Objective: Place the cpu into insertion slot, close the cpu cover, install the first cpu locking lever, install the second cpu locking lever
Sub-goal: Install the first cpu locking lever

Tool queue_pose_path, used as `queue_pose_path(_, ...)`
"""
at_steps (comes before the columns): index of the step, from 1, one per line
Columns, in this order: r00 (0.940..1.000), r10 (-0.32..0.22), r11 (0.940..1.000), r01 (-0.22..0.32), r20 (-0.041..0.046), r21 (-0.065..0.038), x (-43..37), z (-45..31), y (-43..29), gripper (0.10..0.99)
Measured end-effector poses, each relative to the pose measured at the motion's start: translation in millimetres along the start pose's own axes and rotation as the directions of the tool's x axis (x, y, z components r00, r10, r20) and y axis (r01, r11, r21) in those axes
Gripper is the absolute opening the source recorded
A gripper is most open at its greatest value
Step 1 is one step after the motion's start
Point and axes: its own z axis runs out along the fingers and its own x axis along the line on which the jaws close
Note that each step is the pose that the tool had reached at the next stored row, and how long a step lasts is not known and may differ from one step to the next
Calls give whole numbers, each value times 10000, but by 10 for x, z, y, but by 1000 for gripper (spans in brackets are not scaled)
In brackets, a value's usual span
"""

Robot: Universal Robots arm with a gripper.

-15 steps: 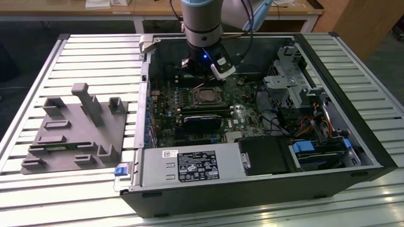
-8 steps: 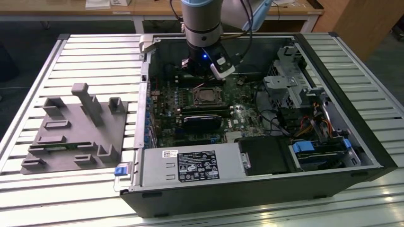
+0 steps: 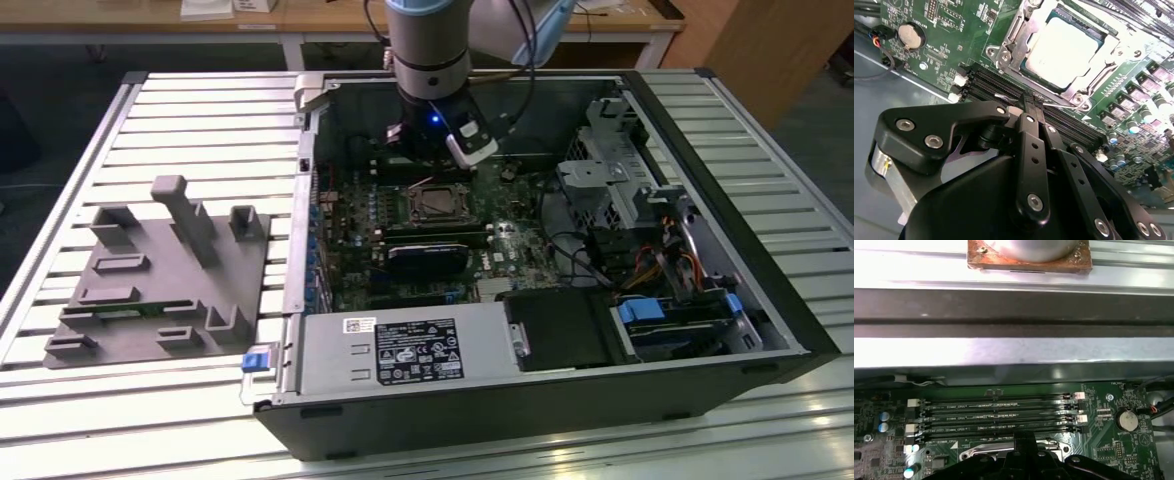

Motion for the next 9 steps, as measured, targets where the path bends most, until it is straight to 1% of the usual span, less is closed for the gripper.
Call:
queue_pose_path(2,9998,175,9998,-175,44,53,-3,7,3,106)
queue_pose_path(5,9985,522,9985,-524,136,138,-2,13,3,106)
queue_pose_path(7,9971,732,9971,-736,195,171,-2,18,2,106)
queue_pose_path(9,9965,802,9966,-807,233,192,-1,23,5,106)
